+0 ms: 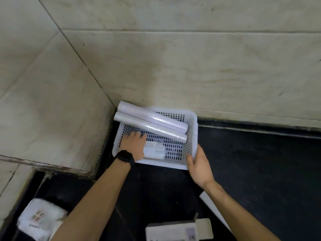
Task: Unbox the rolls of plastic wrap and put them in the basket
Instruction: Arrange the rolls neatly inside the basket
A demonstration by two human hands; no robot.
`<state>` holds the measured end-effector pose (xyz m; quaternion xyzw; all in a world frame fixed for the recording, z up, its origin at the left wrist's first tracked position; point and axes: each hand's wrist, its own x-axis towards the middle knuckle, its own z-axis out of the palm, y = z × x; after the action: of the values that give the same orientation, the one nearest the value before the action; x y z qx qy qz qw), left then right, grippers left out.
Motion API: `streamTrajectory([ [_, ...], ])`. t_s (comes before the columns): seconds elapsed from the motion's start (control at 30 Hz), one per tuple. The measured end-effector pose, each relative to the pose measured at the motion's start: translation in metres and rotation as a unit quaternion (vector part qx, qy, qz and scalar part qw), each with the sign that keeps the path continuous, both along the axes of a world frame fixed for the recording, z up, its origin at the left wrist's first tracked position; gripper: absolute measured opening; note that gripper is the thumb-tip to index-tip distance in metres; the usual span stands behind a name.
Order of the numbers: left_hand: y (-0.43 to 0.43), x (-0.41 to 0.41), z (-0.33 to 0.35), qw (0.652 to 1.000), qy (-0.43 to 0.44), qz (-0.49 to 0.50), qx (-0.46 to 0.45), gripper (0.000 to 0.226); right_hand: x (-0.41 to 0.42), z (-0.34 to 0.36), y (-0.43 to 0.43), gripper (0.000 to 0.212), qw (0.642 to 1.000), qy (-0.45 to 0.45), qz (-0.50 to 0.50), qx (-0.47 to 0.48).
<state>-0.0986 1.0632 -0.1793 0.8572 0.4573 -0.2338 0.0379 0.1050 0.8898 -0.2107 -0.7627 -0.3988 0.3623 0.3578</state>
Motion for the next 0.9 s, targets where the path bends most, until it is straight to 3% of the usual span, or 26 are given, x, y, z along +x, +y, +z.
streamTrajectory([
  [0.1,0.0,0.012,-0.002,0.994,-0.065,0.018,-0.086,0.066,-0.003,-0.001,-0.001,0.058,1.0,0.023,0.001,-0.016],
  [0.2,-0.002,0.019,-0.007,0.984,-0.101,0.034,-0.141,0.064,-0.005,-0.004,-0.001,0.074,0.998,0.044,0.019,-0.042],
  [0.47,0.002,0.011,-0.014,0.98,-0.112,0.06,-0.152,0.048,0.002,0.0,0.001,0.072,0.997,0.028,0.066,-0.007],
  [0.57,0.0,0.018,-0.018,0.985,-0.095,0.048,-0.132,0.046,0.004,0.0,0.001,0.073,0.996,-0.04,0.081,0.001],
  [0.7,-0.003,0.02,-0.023,0.988,-0.09,0.053,-0.112,0.047,0.011,-0.005,0.001,0.068,0.968,-0.215,0.131,0.001],
  [0.9,-0.005,0.013,-0.022,0.985,-0.122,0.07,-0.097,0.045,0.015,-0.006,0.001,0.067,0.968,-0.204,0.143,-0.029],
])
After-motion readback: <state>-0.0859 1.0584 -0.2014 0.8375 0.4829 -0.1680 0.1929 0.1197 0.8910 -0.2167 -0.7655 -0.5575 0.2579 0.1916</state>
